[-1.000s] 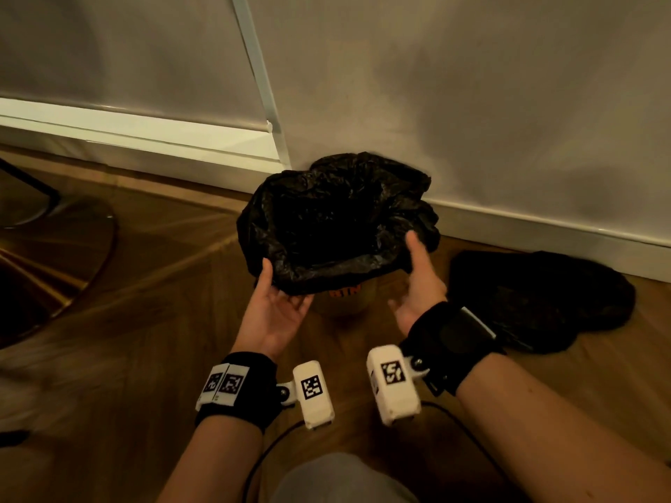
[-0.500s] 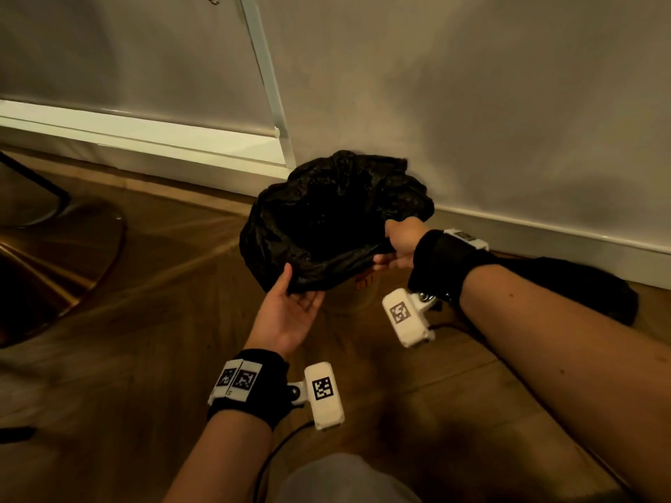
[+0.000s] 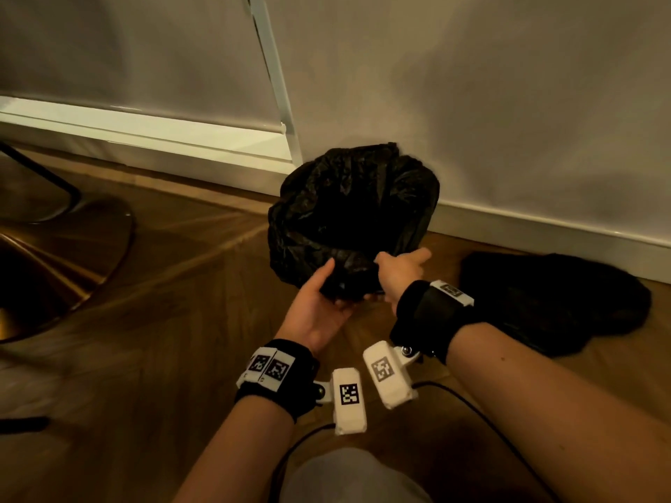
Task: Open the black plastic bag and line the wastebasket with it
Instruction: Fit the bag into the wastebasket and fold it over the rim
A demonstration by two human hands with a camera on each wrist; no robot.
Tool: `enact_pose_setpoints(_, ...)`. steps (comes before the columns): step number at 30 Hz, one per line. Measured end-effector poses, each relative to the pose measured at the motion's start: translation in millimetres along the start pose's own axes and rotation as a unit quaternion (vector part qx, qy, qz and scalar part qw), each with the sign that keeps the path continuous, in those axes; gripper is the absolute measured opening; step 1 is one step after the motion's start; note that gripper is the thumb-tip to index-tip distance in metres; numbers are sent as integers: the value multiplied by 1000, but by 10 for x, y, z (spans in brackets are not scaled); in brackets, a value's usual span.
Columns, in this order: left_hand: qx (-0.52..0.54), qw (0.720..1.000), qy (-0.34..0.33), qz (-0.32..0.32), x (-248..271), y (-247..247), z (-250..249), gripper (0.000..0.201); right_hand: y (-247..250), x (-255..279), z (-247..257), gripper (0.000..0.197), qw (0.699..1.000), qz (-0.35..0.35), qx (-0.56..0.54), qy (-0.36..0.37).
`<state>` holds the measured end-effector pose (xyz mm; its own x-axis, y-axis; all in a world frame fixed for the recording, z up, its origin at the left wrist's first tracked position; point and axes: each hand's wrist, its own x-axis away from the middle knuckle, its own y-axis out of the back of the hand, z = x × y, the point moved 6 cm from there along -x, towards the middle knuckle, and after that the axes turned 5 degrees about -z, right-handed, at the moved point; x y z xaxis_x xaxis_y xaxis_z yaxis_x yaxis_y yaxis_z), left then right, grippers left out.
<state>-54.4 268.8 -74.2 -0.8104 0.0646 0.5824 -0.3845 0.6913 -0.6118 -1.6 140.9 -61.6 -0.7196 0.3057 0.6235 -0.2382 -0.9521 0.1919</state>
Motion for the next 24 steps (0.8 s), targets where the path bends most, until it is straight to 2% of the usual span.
enact_pose_setpoints(3,41,998,-31,-47,11,42,-121,48,95,-143,151,52,998,-32,53,31)
enact_pose_setpoints(5,57,993,-46,-88,15,109,-207,48,130,-195,214,47,998,-6,57,35)
enact_pose_setpoints(7,75,991,-46,-101,59,138,-234,45,143,-320,242,51,997,27,51,57)
enact_pose_setpoints(9,86,992,-36,-90,101,133,-187,43,192,-555,220,70,995,46,36,78)
enact_pose_setpoints(11,74,995,-24,-70,120,111,-121,43,311,-471,204,93,996,12,-41,77)
enact_pose_setpoints(13,60,996,-23,-57,101,85,-85,44,363,-225,39,116,986,-21,-168,1)
enact_pose_setpoints(14,54,997,-26,-57,79,78,-77,45,296,-102,-86,119,974,2,-219,-50)
enact_pose_setpoints(15,45,997,-30,-57,68,65,-66,45,197,32,-185,106,961,49,-259,-86)
enact_pose_setpoints(16,34,997,-32,-57,63,47,-46,46,105,133,-250,84,948,96,-285,-103)
enact_pose_setpoints(17,26,998,-31,-55,63,36,-26,46,33,183,-302,62,938,123,-306,-105)
enact_pose_setpoints(18,21,998,-29,-51,61,25,-10,46,-15,195,-331,50,930,139,-326,-101)
enact_pose_setpoints(21,45,997,-36,-48,51,31,-39,52,-27,140,-290,44,907,143,-388,-78)
enact_pose_setpoints(24,86,992,-60,-63,-5,86,-125,58,-6,26,-303,52,864,149,-466,-121)
